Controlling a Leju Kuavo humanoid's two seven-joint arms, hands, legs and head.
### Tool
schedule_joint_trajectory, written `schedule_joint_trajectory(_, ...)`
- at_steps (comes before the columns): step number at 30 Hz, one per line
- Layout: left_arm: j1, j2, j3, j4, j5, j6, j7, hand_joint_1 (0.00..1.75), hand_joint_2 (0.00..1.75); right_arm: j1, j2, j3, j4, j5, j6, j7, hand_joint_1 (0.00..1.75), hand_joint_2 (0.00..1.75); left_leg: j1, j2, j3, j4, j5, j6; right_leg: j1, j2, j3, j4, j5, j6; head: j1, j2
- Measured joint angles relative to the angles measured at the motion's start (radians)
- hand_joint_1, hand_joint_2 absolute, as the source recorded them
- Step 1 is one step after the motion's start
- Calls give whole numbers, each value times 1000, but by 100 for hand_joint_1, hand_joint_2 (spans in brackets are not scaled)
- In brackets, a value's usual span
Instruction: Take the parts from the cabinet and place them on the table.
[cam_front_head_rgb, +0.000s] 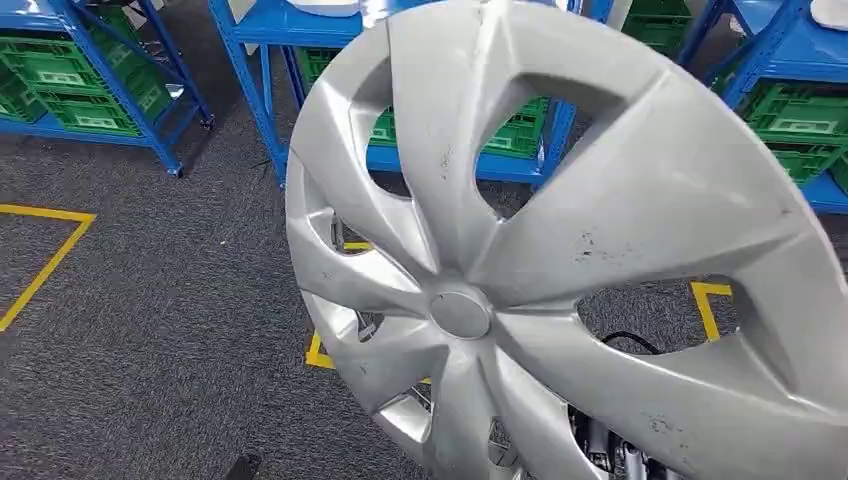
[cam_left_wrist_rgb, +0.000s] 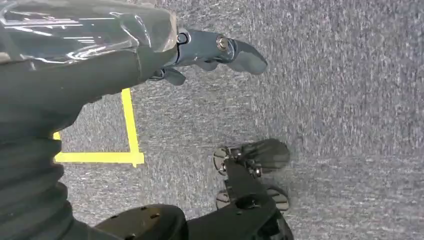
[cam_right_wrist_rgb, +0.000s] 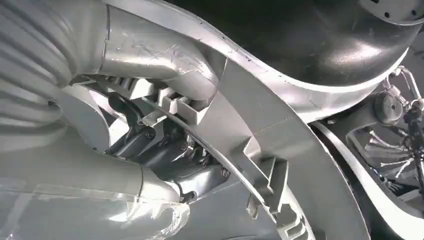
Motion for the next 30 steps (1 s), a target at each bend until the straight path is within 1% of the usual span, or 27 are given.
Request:
schedule_joint_trajectory(1, 0, -2, 0, 0, 0, 0, 0, 0, 175, 0, 4, -2, -4, 1, 2, 0, 175, 175, 1, -1, -12, 30, -31, -9, -1, 0, -1, 0, 2, -5, -4, 0)
schedule_joint_trajectory(3, 0, 1, 0, 0, 0, 0, 0, 0, 175, 0, 11, -5, -9, 7, 4, 0, 175, 175, 11, -1, -69, 181, -115, -24, 1, -1, -6, 1, 6, -8, -5, 0)
schedule_joint_trajectory(4, 0, 0, 0, 0, 0, 0, 0, 0, 175, 1, 14, -8, -11, 10, 6, 0, 175, 175, 14, -1, -102, 262, -147, -29, 1, -1, -10, 1, 8, -9, -5, 0)
schedule_joint_trajectory(5, 1, 0, 0, 1, -1, 0, 0, 0, 175, 1, 16, -10, -11, 13, 6, 0, 175, 175, 17, -1, -118, 308, -158, -31, 2, -1, -13, 1, 11, -8, -6, 0)
schedule_joint_trajectory(6, 1, -1, 0, 1, -2, 0, 0, 0, 175, 1, 18, -11, -11, 15, 6, 0, 175, 175, 19, -1, -108, 298, -145, -31, 2, -2, -14, 1, 13, -9, -5, 0)
schedule_joint_trajectory(7, 1, -2, 0, 1, -2, 0, 0, 0, 175, 1, 20, -13, -12, 16, 6, 0, 175, 175, 20, 0, -73, 240, -113, -30, 2, -2, -15, 1, 14, -7, -6, 0)
schedule_joint_trajectory(8, 1, -1, 0, 1, -2, 0, 0, 0, 175, 1, 22, -16, -13, 16, 6, 0, 175, 175, 20, 0, -23, 152, -74, -27, 2, -3, -14, 1, 14, -6, -5, 0)
schedule_joint_trajectory(9, 0, 0, 0, 1, -2, 0, -1, 0, 175, 1, 23, -18, -16, 16, 7, 0, 175, 175, 19, 3, 35, 50, -34, -21, 2, -3, -12, 1, 15, -5, -5, 0)
schedule_joint_trajectory(10, -1, 2, 1, 1, -3, 0, -1, 0, 175, 1, 25, -20, -21, 16, 7, 0, 175, 175, 14, 13, 67, -10, -42, -14, 3, -4, -13, 1, 17, -1, -5, 0)
schedule_joint_trajectory(11, -2, 1, 1, 1, -5, 0, -2, 0, 175, -1, 26, -22, -22, 16, 7, 0, 175, 175, 8, 13, 68, -23, -42, -8, 10, -5, -19, 3, 20, 4, -5, 0)
schedule_joint_trajectory(13, -1, 2, 1, 1, -8, 2, -3, 0, 175, 1, 28, -24, -23, 17, 7, 0, 175, 175, 5, 9, 59, -18, -40, -3, 7, -10, -24, 0, 26, 13, -5, 0)
schedule_joint_trajectory(14, 0, 3, 1, 1, -9, 3, -3, 0, 175, 1, 29, -24, -23, 18, 7, 0, 175, 175, 3, 8, 57, -21, -36, 4, 7, -12, -24, -4, 30, 19, -5, 0)
schedule_joint_trajectory(15, 0, 3, 1, 1, -10, 3, -3, 0, 175, 1, 29, -26, -27, 18, 7, 0, 175, 175, 14, 5, 71, -42, -20, 17, 9, -13, -30, 1, 25, 23, -4, 0)
schedule_joint_trajectory(16, -1, 1, 1, 1, -10, 3, -4, 0, 175, 1, 29, -27, -27, 18, 7, 0, 175, 175, 12, 5, 68, -49, -14, 22, 8, -10, -45, 26, 5, 21, -3, 0)
schedule_joint_trajectory(17, -2, 1, 1, 1, -11, 3, -4, 0, 175, 0, 29, -28, -29, 18, 7, 0, 175, 175, 12, 4, 64, -48, -8, 29, 7, -8, -72, 88, -32, 13, -2, 0)
schedule_joint_trajectory(18, -2, 1, 1, 1, -11, 3, -4, 0, 175, 1, 29, -29, -29, 18, 7, 0, 175, 175, 11, 2, 58, -47, -7, 30, 7, -7, -109, 176, -70, 9, -1, 0)
schedule_joint_trajectory(19, -1, 1, 1, 1, -11, 3, -4, 0, 175, 4, 29, -29, -29, 18, 7, 0, 175, 175, 10, -1, 54, -47, -4, 32, 7, -6, -146, 259, -101, 7, -2, 0)
schedule_joint_trajectory(20, -1, 1, 1, 1, -11, 3, -4, 0, 175, 7, 29, -30, -29, 19, 7, 0, 175, 175, 9, -4, 49, -46, -2, 31, 7, -5, -171, 320, -118, 11, -2, 0)
schedule_joint_trajectory(21, -1, 1, 1, 2, -11, 3, -4, 0, 175, 9, 28, -31, -28, 20, 7, 0, 175, 175, 9, -8, 46, -44, 0, 29, 7, -5, -173, 329, -116, 18, -2, 0)
schedule_joint_trajectory(22, -1, 0, 1, 2, -11, 3, -4, 0, 175, 10, 28, -32, -28, 20, 7, 0, 175, 175, 10, -14, 43, -41, 0, 28, 6, -5, -145, 282, -95, 28, -2, 0)
schedule_joint_trajectory(23, -1, 0, 1, 1, -11, 3, -4, 0, 175, 10, 28, -33, -28, 20, 7, 0, 175, 175, 10, -19, 42, -36, 0, 28, 4, -5, -96, 193, -60, 39, -2, 0)
schedule_joint_trajectory(24, -1, -2, 1, 1, -11, 3, -4, 0, 175, 9, 29, -33, -29, 19, 7, 0, 175, 175, 11, -24, 40, -29, -2, 25, 1, -3, -39, 87, -23, 47, -1, 0)
schedule_joint_trajectory(25, -1, -3, 1, 1, -11, 3, -4, 0, 175, 9, 29, -34, -29, 20, 7, 0, 175, 175, 10, -28, 35, -20, -5, 20, -3, 11, -3, 11, -11, 46, -1, 0)
schedule_joint_trajectory(26, -2, -2, 1, 1, -11, 3, -4, 0, 175, 10, 29, -34, -29, 21, 8, 0, 175, 175, 2, -32, 24, -10, -7, 13, 3, 15, -5, 10, -13, 33, -1, 0)
schedule_joint_trajectory(27, 0, -2, 2, 1, -11, 3, -5, 0, 175, 10, 29, -34, -30, 21, 8, 0, 175, 175, 3, -32, 18, -9, -4, 7, 3, 10, -8, 14, -9, 24, -2, 0)
schedule_joint_trajectory(29, 2, -2, 1, 2, -11, 3, -5, 0, 175, 10, 30, -35, -31, 26, 8, 0, 175, 175, 7, -34, 14, -10, 3, -3, 7, 9, -14, 15, -3, 15, -2, 0)
schedule_joint_trajectory(30, 3, 0, 1, 2, -12, 3, -5, 0, 175, 9, 31, -35, -31, 27, 8, 0, 175, 175, 8, -36, 11, -6, 0, -6, -4, 6, -14, 11, 1, 8, -2, 0)
